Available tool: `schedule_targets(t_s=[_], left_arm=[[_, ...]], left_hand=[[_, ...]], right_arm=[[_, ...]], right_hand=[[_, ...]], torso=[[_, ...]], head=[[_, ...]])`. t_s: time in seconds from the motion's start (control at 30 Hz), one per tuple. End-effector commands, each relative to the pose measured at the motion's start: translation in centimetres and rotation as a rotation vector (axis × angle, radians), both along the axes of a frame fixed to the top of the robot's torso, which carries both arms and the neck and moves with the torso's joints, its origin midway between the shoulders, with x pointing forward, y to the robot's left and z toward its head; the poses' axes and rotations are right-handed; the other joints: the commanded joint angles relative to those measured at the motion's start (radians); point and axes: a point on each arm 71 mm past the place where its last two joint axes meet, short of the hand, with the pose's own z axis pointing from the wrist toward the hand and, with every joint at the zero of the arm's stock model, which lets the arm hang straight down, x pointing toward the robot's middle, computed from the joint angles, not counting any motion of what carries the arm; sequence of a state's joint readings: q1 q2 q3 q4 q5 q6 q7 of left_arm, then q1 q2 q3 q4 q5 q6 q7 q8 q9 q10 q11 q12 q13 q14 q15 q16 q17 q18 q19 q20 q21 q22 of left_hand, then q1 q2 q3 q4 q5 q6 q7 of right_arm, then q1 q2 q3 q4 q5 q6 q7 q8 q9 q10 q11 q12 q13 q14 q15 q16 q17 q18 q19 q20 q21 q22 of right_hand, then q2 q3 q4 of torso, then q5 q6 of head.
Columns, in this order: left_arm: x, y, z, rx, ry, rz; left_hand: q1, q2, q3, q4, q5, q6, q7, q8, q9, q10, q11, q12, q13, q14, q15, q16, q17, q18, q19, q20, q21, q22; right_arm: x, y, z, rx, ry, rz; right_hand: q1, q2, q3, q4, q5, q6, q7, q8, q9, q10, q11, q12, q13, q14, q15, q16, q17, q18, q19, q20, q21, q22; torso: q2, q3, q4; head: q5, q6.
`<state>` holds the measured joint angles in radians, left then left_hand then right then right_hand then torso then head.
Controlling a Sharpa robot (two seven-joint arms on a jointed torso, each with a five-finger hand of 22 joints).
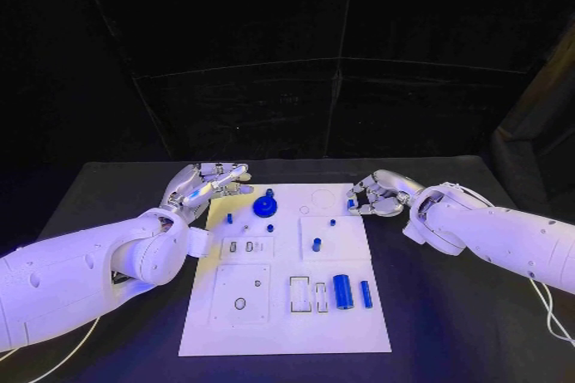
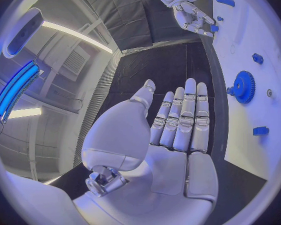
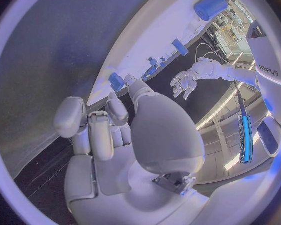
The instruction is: Assemble the parts on the task board
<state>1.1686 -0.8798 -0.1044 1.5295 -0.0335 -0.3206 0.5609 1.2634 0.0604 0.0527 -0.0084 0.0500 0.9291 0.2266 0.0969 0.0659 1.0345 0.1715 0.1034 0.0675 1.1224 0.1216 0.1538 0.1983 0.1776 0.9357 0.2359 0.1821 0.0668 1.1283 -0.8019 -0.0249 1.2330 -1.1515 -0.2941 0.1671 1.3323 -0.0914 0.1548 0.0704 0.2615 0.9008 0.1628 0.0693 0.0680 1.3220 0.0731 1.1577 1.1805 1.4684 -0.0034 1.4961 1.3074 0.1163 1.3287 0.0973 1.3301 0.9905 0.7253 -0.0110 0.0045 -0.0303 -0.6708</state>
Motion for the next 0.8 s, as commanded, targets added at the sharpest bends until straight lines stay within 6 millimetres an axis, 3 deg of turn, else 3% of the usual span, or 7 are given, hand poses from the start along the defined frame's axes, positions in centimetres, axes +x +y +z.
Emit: schedule_targets(t_s=[0.03,0.43,0.8], left_arm=[[0.0,-0.15,0.12,-0.006,-0.005,-0.014],[0.01,-0.13,0.11,-0.005,-0.005,-0.014],[0.01,-0.13,0.1,-0.005,-0.004,-0.015]], left_hand=[[-0.001,0.009,0.0,-0.004,-0.001,-0.003,0.006,-0.005,-0.001,-0.001,0.005,-0.005,-0.001,-0.001,0.005,-0.004,0.001,0.007,0.001,0.006,-0.004,-0.001],[-0.001,0.009,0.0,-0.004,-0.001,-0.003,0.006,-0.005,-0.001,-0.001,0.005,-0.005,-0.001,-0.001,0.005,-0.004,0.001,0.007,0.001,0.006,-0.004,-0.001],[-0.001,0.009,0.0,-0.004,-0.001,-0.003,0.006,-0.005,-0.001,-0.001,0.005,-0.005,-0.001,-0.001,0.005,-0.004,0.001,0.007,0.001,0.006,-0.004,-0.001]], right_arm=[[-0.05,0.19,-0.19,-0.016,0.013,0.022],[0.01,0.13,-0.44,-0.024,0.017,0.019],[0.13,0.26,-0.45,-0.021,0.004,0.02]], right_hand=[[0.013,0.001,0.001,-0.006,-0.004,-0.006,0.0,-0.003,0.0,-0.006,-0.002,-0.003,0.001,0.07,-0.004,0.0,0.123,-0.01,-0.005,0.0,-0.003,-0.001],[0.02,0.019,0.012,-0.017,-0.007,0.028,-0.005,0.013,0.006,0.001,-0.007,0.006,0.01,0.071,-0.007,0.001,0.125,-0.011,-0.002,-0.002,-0.001,0.003],[0.021,0.052,0.049,-0.031,-0.056,0.083,-0.015,0.037,0.009,0.015,-0.016,0.022,0.026,0.073,-0.015,0.003,0.13,-0.012,0.003,-0.009,0.005,0.013]], torso=[[0.0,0.0004,-0.0002],[-0.001,0.0004,0.0],[0.0,0.0008,0.0]], head=[[0.001,-0.001],[0.0,-0.003],[-0.001,-0.005]])
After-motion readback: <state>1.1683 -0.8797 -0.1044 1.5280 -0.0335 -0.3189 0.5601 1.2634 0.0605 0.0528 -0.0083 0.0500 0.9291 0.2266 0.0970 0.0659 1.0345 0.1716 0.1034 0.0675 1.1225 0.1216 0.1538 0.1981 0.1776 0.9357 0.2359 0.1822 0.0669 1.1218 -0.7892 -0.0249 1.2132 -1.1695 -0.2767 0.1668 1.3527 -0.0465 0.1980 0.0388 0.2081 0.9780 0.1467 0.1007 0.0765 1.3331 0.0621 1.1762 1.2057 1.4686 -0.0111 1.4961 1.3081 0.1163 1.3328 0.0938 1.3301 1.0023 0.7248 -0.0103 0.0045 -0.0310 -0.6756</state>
